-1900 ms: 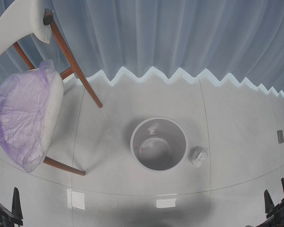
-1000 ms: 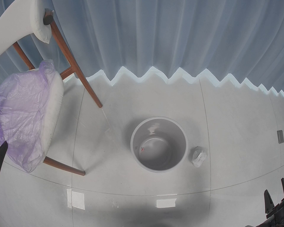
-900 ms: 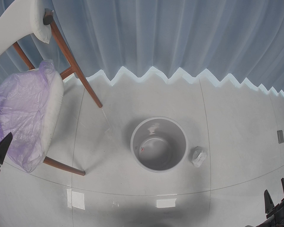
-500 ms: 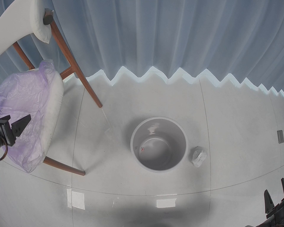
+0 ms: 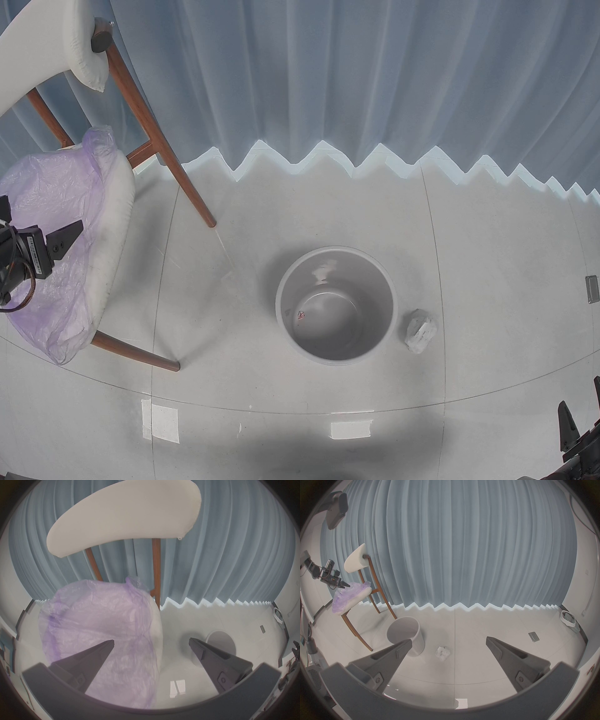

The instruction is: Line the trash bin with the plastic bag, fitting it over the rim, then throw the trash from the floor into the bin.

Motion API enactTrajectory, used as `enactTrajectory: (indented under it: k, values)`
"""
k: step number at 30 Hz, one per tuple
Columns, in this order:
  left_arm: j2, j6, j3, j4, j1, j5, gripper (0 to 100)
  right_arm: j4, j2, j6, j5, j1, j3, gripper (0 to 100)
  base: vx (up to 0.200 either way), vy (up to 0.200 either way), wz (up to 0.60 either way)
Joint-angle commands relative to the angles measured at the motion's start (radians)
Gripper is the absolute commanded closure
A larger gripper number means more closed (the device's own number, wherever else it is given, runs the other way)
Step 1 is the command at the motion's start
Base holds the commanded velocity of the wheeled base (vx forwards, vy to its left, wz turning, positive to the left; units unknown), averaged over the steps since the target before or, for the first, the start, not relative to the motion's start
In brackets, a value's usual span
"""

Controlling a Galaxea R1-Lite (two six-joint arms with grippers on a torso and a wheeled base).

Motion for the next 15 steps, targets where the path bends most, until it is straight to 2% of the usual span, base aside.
enactTrajectory:
  k: [1, 6, 15]
  values:
    - [0.095, -0.003, -0.005, -0.052, 0.027, -0.016, 0, 0.000, -0.017, 0.000, 0.000, 0.000, 0.016, 0, 0.000, 0.000, 0.00]
    - [0.178, -0.003, -0.011, -0.121, 0.070, -0.056, 0, 0.000, -0.017, 0.000, 0.000, 0.000, 0.016, 0, 0.000, 0.000, 0.00]
    - [0.296, -0.002, -0.011, -0.247, 0.076, -0.051, 0, 0.000, -0.017, 0.000, 0.000, 0.000, 0.016, 0, 0.000, 0.000, 0.00]
